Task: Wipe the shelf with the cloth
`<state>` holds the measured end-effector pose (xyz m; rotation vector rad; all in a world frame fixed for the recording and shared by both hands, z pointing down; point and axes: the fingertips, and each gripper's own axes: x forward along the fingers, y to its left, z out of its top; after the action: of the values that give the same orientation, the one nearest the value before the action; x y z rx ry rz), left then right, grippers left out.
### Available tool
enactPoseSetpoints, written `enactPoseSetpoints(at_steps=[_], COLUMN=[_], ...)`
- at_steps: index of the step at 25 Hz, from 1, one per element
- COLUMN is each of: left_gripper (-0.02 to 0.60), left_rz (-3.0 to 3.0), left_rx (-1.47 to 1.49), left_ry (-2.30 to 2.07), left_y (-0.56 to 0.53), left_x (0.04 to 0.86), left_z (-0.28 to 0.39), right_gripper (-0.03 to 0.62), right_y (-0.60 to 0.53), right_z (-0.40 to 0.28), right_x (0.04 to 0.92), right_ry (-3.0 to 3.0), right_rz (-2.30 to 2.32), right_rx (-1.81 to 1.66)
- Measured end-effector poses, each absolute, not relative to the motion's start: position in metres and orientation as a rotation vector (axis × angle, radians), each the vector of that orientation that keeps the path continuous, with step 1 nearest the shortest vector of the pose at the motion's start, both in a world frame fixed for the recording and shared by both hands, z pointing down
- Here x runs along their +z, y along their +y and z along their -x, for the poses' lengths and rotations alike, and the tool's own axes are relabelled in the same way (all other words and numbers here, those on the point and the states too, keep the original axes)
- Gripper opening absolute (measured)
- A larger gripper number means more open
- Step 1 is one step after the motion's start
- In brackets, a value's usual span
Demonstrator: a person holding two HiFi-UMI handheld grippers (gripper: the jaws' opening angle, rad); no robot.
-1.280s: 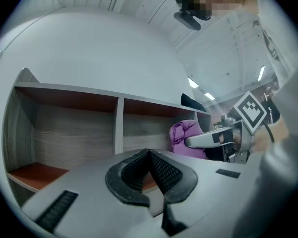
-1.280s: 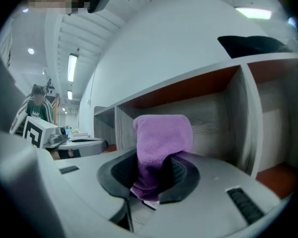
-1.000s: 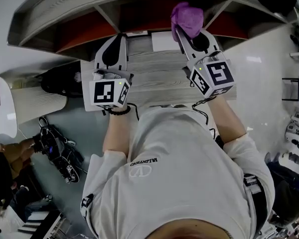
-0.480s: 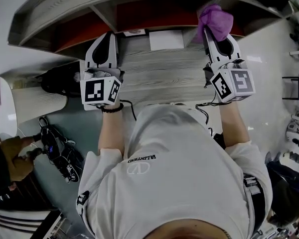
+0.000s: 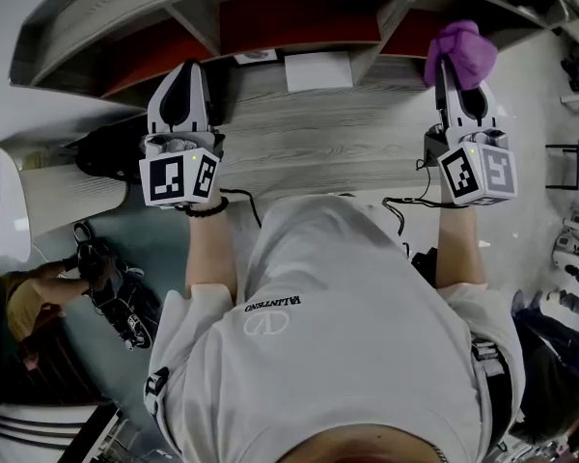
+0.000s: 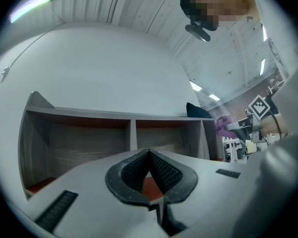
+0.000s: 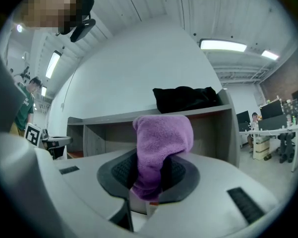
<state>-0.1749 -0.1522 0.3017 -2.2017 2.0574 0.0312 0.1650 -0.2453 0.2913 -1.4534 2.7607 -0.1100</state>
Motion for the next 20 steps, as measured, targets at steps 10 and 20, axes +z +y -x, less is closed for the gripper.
enactPoseSetpoints(at_steps=[10,20], left_gripper=[-0.002,-0.002], left_rz=[2.185,2.165], left_rx=[0.041,0.042], left_ry=[2.067,2.077], left_y=[-0.148,-0.142], left_x=[0.298,0.296], left_z=[0.178,0.182], right_gripper=[0.080,0.078], right_y=[-0.248,-0.248], right_z=[-0.186,-0.198], right_x=[0.281,0.283], right_ry=[2.713,2.700], right_rz=[1.487,1.525], right_rx=[-0.083,-0.084])
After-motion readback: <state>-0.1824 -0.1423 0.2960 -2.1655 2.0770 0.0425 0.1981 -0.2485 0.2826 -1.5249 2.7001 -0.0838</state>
